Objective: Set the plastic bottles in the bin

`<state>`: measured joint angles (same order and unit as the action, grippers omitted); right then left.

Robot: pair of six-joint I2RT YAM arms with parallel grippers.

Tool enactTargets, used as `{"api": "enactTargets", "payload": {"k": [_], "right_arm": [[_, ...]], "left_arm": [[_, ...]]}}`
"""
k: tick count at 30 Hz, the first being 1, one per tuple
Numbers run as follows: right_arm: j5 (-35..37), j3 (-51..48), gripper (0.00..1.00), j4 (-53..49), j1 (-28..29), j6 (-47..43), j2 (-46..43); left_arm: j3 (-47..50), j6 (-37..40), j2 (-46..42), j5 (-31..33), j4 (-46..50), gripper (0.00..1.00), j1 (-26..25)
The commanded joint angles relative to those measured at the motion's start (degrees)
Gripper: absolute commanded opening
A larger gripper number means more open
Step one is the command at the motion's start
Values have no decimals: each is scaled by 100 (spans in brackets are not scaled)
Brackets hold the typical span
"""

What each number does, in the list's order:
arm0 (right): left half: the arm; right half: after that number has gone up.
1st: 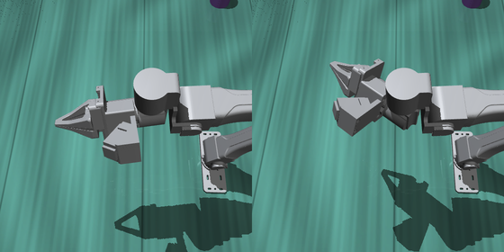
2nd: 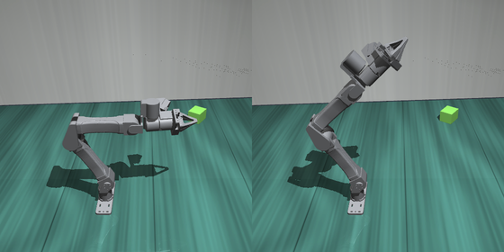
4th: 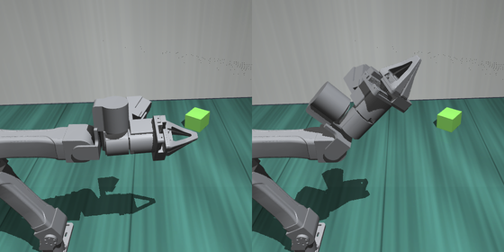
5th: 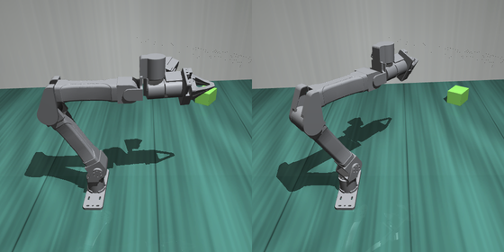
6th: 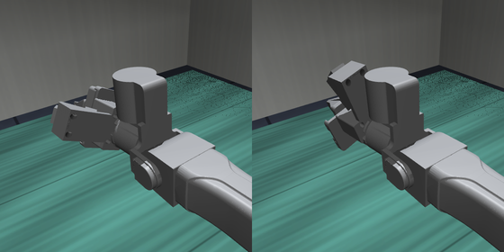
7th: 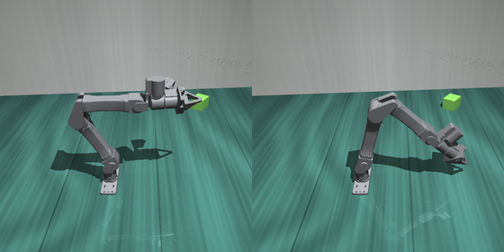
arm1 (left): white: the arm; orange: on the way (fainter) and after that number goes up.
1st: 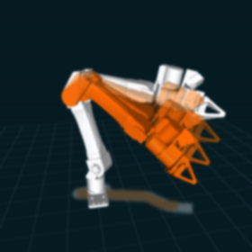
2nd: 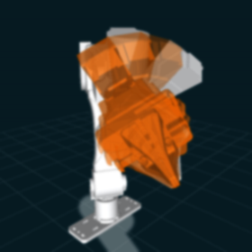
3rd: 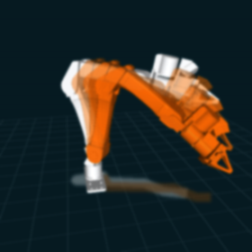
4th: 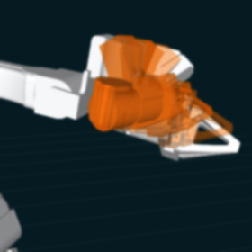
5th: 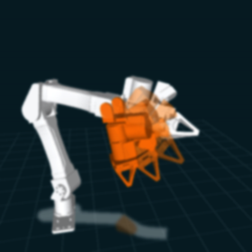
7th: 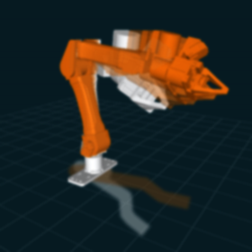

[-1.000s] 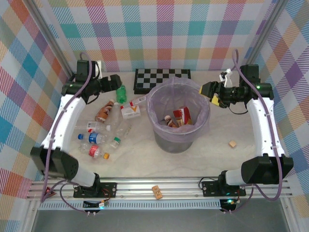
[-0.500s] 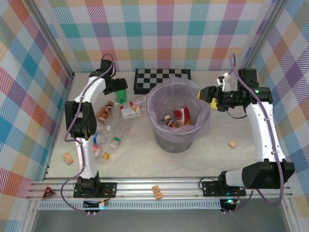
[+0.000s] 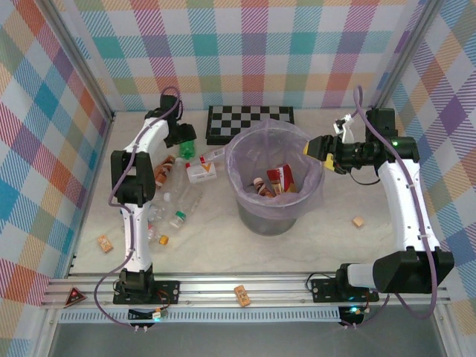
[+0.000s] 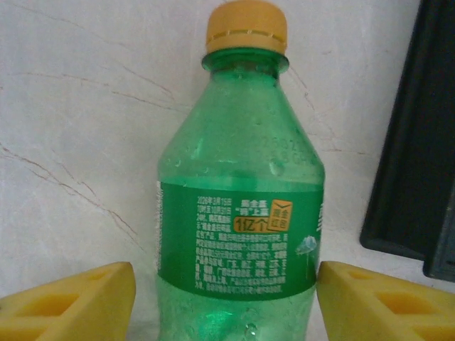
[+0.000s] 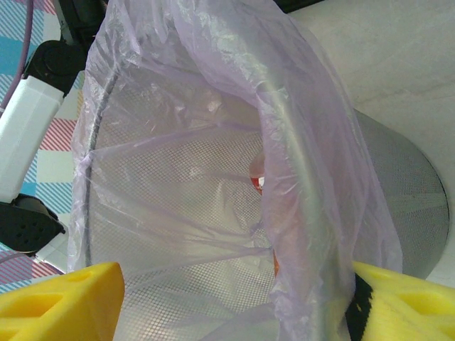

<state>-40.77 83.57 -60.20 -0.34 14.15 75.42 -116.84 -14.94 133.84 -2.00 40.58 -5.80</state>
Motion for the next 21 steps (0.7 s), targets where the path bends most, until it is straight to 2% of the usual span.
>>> {"api": "enactTargets", "payload": {"k": [1,10,17,18,21], "right_arm": [[-157,129,78,89,42,-36,-168],[-25,228,78,27,35,-35,-215],[123,238,78,-52,43,-79,-220],[140,248,78,-71,40,-83,-220],[142,243,78,-87,42,-86,-234]], "left_arm": [[-165,-103,106,-43,137,65,16],[-244,-176,163,-89,117,52,18],[-256,-167,-7,-102,134,48,18],[-269,-154,1,-78,148,49,18],[-393,-131,132,-79,229,68,18]]}}
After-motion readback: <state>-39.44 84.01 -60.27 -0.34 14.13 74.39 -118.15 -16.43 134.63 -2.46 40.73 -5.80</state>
